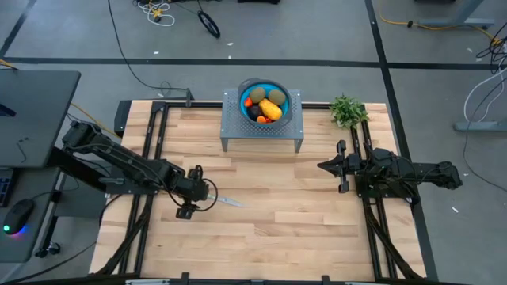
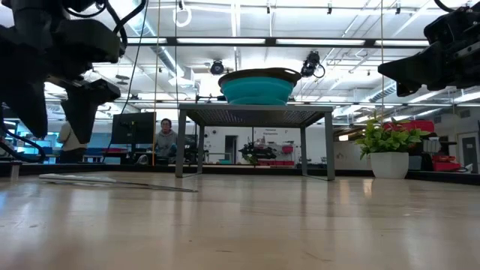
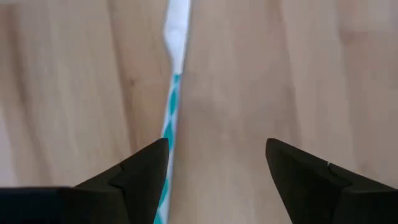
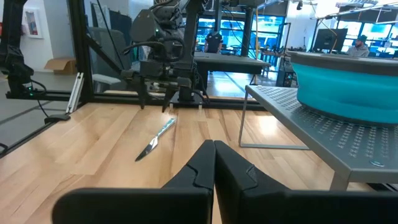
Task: Pick & Place Fruit
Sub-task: Put the knife on the shelf
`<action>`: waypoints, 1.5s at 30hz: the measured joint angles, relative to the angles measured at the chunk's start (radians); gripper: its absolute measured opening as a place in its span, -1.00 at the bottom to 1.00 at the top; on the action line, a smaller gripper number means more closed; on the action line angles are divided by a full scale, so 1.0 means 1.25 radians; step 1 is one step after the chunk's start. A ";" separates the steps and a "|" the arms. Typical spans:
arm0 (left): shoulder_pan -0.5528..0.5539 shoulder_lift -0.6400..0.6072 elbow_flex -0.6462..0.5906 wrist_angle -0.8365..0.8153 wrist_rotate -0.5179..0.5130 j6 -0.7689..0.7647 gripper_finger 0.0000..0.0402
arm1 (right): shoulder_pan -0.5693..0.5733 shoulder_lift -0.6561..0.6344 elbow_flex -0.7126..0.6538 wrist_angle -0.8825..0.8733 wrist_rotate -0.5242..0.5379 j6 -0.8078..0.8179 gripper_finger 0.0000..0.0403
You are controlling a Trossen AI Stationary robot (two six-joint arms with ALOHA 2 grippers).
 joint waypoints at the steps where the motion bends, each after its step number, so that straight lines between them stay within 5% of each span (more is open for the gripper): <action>1: 0.000 0.000 0.000 -0.007 -0.009 -0.002 0.39 | 0.000 0.000 0.000 0.000 0.000 0.000 -0.97; 45: 0.041 0.157 -0.001 -0.061 -0.059 0.069 0.36 | 0.000 0.000 0.000 0.000 0.000 0.000 -0.97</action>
